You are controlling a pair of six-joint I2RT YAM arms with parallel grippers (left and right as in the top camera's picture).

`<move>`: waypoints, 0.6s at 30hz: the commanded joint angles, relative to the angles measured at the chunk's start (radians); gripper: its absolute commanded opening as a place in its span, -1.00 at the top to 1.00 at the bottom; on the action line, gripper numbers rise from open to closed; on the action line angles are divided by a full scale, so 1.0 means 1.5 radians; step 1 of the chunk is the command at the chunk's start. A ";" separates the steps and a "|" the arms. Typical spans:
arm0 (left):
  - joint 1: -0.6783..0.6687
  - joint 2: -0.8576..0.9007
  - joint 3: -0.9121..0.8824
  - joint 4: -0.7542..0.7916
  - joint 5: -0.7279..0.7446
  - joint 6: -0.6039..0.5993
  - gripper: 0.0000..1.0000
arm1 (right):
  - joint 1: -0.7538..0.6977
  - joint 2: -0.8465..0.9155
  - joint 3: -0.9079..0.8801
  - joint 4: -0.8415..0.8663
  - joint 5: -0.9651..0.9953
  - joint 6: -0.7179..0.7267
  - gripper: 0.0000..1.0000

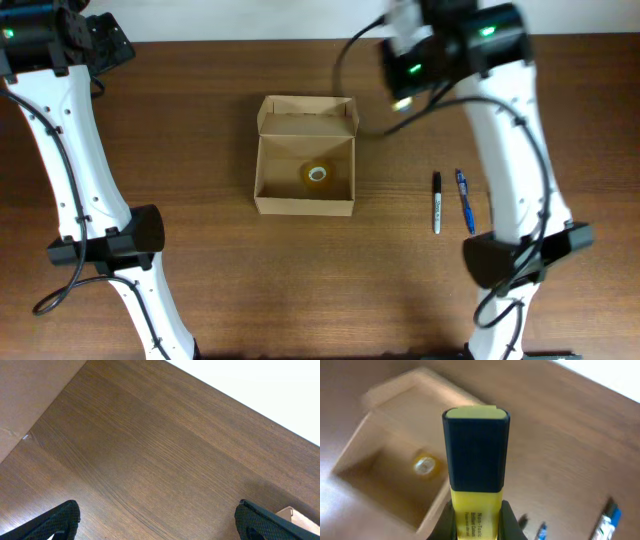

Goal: Pack container
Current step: 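Lower the highlighter into the box and open the right gripper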

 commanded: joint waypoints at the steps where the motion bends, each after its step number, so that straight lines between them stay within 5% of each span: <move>1: 0.003 -0.020 0.006 -0.001 -0.005 0.008 -1.00 | 0.079 0.035 -0.014 -0.022 -0.008 -0.142 0.92; 8: 0.003 -0.020 0.006 -0.001 -0.005 0.008 -1.00 | 0.169 0.076 -0.073 0.012 -0.009 -0.280 0.92; 18: 0.003 -0.020 0.006 -0.001 -0.005 0.008 -1.00 | 0.179 0.133 -0.210 0.156 -0.011 -0.302 0.92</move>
